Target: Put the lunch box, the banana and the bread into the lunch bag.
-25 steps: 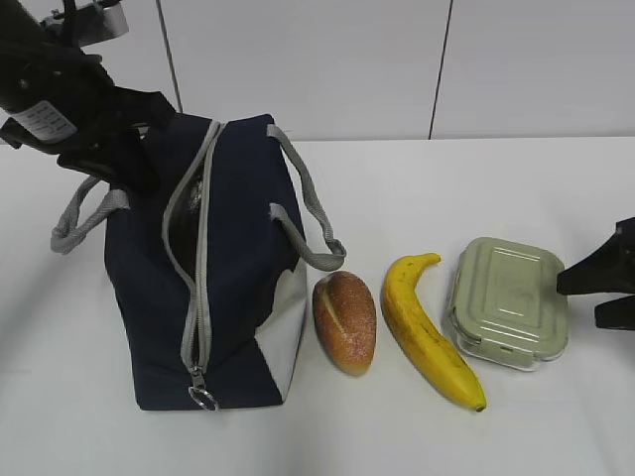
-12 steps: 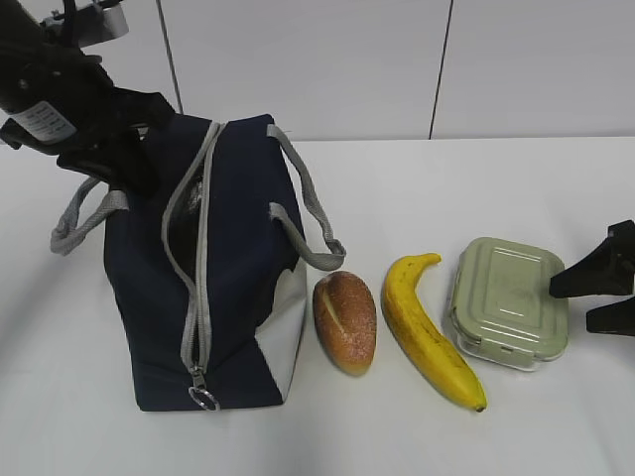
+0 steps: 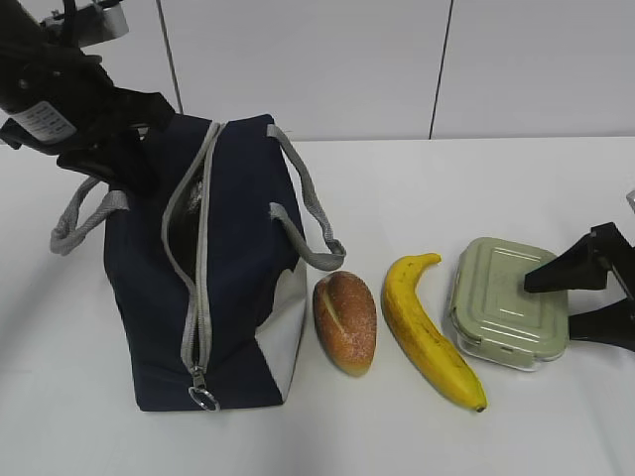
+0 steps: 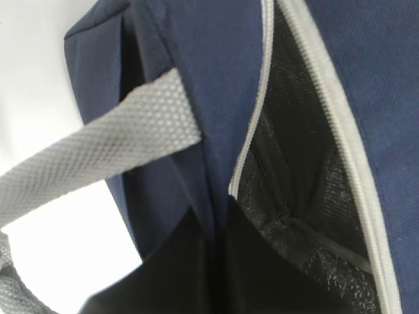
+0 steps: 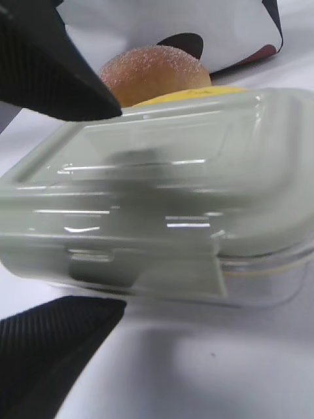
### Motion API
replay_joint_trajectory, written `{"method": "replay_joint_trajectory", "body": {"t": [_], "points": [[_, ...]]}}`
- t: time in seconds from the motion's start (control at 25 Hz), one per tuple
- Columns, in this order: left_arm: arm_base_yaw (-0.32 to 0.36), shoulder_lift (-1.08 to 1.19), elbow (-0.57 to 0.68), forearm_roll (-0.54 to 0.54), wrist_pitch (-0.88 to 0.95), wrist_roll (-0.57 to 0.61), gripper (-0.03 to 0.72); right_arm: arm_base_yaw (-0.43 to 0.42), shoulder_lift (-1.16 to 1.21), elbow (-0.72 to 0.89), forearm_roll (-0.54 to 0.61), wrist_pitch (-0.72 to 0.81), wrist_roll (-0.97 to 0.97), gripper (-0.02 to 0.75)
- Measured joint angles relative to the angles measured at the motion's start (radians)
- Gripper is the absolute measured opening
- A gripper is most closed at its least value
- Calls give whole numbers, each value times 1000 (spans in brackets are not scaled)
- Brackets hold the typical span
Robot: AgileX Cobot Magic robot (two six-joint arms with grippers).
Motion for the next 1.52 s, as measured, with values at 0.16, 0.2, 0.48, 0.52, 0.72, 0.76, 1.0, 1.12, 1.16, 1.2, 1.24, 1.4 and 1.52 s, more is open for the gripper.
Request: {"method": "replay_joint_trajectory", "body": {"t": [0.16,0.2,0.48,0.52,0.72,0.76,1.0,1.12,1.16,1.2,1.24,1.4,1.52], "points": [[0,0,0,0,0,0,0,0,27,-36,7,20,-8,617],[0,0,0,0,0,0,0,0,31,-40,7,20,-8,616],[0,0,0,0,0,1,0,0,90,-51,9,47,-16,594],[0,0,0,0,0,1,0,0,98,-51,9,50,-21,592],[0,0,0,0,0,1,0,0,106,-51,27,61,-47,560],[0,0,0,0,0,1,0,0,107,-51,29,61,-49,532],[0,0,0,0,0,1,0,0,107,-57,41,79,-53,375],[0,0,0,0,0,1,0,0,107,-57,47,79,-55,372],[0,0,0,0,1,1,0,0,107,-57,51,79,-57,372],[0,0,0,0,1,1,0,0,107,-57,59,77,-57,372],[0,0,0,0,1,1,0,0,108,-57,69,77,-57,372],[0,0,0,-1,1,1,0,0,113,-57,173,100,-65,369],[0,0,0,-3,3,1,0,0,106,-57,271,104,-95,369]]}}
